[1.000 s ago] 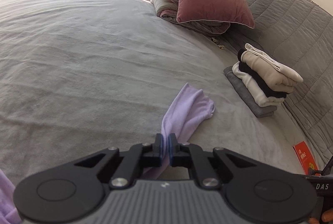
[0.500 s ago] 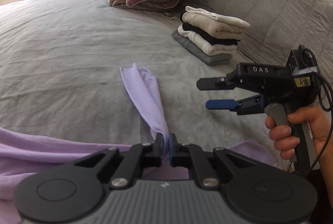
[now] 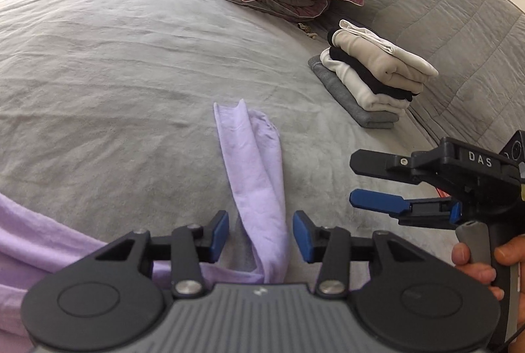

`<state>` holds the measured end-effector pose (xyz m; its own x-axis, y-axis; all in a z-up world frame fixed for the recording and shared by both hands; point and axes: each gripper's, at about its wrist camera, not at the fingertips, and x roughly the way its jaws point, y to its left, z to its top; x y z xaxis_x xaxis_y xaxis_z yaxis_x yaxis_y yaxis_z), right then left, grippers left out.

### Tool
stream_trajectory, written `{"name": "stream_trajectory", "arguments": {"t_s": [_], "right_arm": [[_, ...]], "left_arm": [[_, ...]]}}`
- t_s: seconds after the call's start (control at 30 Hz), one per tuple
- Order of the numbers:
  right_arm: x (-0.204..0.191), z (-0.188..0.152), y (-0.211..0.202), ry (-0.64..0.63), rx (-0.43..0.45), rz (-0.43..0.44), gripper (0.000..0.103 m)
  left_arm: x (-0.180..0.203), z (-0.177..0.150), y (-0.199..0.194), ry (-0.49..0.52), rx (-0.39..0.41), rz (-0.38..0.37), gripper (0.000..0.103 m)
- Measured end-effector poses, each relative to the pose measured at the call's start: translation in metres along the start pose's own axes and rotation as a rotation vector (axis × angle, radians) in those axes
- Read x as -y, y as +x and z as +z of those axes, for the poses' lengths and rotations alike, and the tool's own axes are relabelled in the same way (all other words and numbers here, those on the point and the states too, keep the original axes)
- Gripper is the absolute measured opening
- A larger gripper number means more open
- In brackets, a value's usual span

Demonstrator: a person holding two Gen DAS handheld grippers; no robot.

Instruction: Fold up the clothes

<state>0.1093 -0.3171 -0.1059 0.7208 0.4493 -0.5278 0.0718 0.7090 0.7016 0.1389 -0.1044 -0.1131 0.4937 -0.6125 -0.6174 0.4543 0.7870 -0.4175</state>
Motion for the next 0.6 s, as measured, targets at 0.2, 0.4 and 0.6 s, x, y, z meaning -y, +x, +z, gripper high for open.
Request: {"name": "stream_trajectory", "arguments": {"t_s": [0.2,0.4,0.6], "right_arm": [[-0.001,0.003,-0.002,0.011,0.007,0.011,0.070],[0.004,0.003,-0.004,0.045,0.014,0.018,0.070],[0.012,0.002,-0.010,0.080,0.024,0.022,0.070]], "left_arm": [[0.010,0.003,0.019,-0.061,0.060,0.011,0.042],[0.037,0.000,0.014,0.029,0.121,-0.020,0.012],[0.076,-0.024,-0.001,0.303,0.075,-0.145,0.012]]}}
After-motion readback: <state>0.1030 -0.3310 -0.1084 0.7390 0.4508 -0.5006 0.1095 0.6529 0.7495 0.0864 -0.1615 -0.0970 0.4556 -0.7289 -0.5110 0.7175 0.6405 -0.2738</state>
